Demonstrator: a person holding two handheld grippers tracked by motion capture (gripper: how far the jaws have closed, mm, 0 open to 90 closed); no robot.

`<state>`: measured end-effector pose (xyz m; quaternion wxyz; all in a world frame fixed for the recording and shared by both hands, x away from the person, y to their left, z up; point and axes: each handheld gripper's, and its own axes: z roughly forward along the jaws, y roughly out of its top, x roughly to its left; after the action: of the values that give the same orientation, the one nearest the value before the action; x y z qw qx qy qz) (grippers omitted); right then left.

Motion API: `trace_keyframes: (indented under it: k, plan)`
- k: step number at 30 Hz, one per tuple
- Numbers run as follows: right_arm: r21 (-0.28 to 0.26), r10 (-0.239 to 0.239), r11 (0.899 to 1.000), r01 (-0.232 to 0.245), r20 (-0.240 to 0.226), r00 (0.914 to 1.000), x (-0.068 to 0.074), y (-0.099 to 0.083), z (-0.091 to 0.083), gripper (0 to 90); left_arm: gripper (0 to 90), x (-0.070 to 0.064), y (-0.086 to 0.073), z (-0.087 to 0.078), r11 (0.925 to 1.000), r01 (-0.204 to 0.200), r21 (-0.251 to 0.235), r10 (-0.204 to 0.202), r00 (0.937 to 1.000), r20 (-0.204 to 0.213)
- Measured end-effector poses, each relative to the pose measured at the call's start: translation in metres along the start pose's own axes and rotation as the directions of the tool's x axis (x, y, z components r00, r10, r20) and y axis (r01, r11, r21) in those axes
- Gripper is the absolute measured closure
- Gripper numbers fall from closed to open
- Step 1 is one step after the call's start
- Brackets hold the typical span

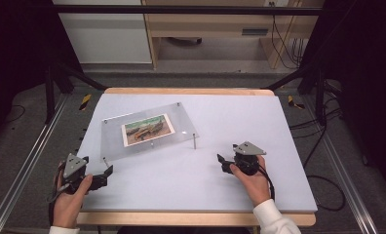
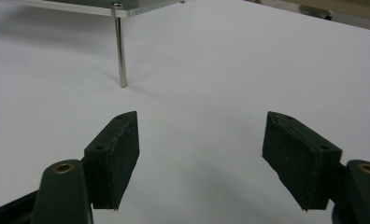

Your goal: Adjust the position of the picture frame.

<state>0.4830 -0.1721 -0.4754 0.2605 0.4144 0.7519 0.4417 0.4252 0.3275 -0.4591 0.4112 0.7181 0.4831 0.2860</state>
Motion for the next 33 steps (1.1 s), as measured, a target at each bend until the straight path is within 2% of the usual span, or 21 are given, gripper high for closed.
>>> trace_keyframes:
  k: [4, 8, 13, 15, 18, 21, 23, 24, 33]
  plan:
    - [0.009, -0.005, 1.000, 0.005, -0.003, 1.0000, 0.001, -0.002, 0.001, 28.5, 3.6, -0.004, 0.001, 0.000, 0.9997, -0.020, 0.017, 0.020, 0.9998, 0.005]
    - [0.009, 0.015, 1.000, -0.015, -0.016, 0.9998, 0.001, -0.001, 0.001, 30.0, 3.8, -0.006, 0.001, 0.000, 0.9995, -0.018, 0.027, 0.018, 0.9996, 0.021]
    - [0.001, 0.010, 1.000, -0.010, -0.019, 0.9998, 0.003, -0.001, 0.001, 29.7, 6.2, -0.007, 0.000, 0.001, 0.9978, -0.015, 0.065, 0.012, 0.9985, 0.054]
    - [-0.001, 0.013, 1.000, -0.013, -0.018, 0.9997, 0.003, -0.001, 0.001, 30.1, 8.7, -0.008, 0.000, 0.001, 0.9964, -0.034, 0.077, 0.030, 0.9981, 0.054]
    - [0.006, 0.025, 1.000, -0.025, -0.013, 0.9996, 0.003, -0.001, 0.001, 31.4, 8.8, -0.010, -0.001, 0.002, 0.9948, -0.041, 0.093, 0.035, 0.9975, 0.061]
    - [0.016, 0.050, 0.999, -0.050, -0.028, 0.9984, 0.003, -0.001, 0.001, 31.4, 10.2, -0.012, -0.001, 0.004, 0.9915, -0.044, 0.123, 0.035, 0.9968, 0.072]
    - [0.014, 0.049, 0.999, -0.049, -0.019, 0.9986, 0.003, -0.001, 0.001, 31.1, 10.2, -0.012, -0.001, 0.005, 0.9922, -0.053, 0.113, 0.045, 0.9967, 0.068]
    - [0.007, 0.062, 0.998, -0.061, -0.020, 0.9979, 0.004, 0.000, 0.000, 31.1, 10.2, -0.012, -0.001, 0.006, 0.9932, -0.048, 0.106, 0.042, 0.9970, 0.065]
    - [0.010, 0.064, 0.998, -0.064, -0.023, 0.9977, 0.004, 0.001, -0.001, 27.6, 7.8, -0.011, -0.001, 0.006, 0.9963, -0.023, 0.082, 0.018, 0.9980, 0.061]
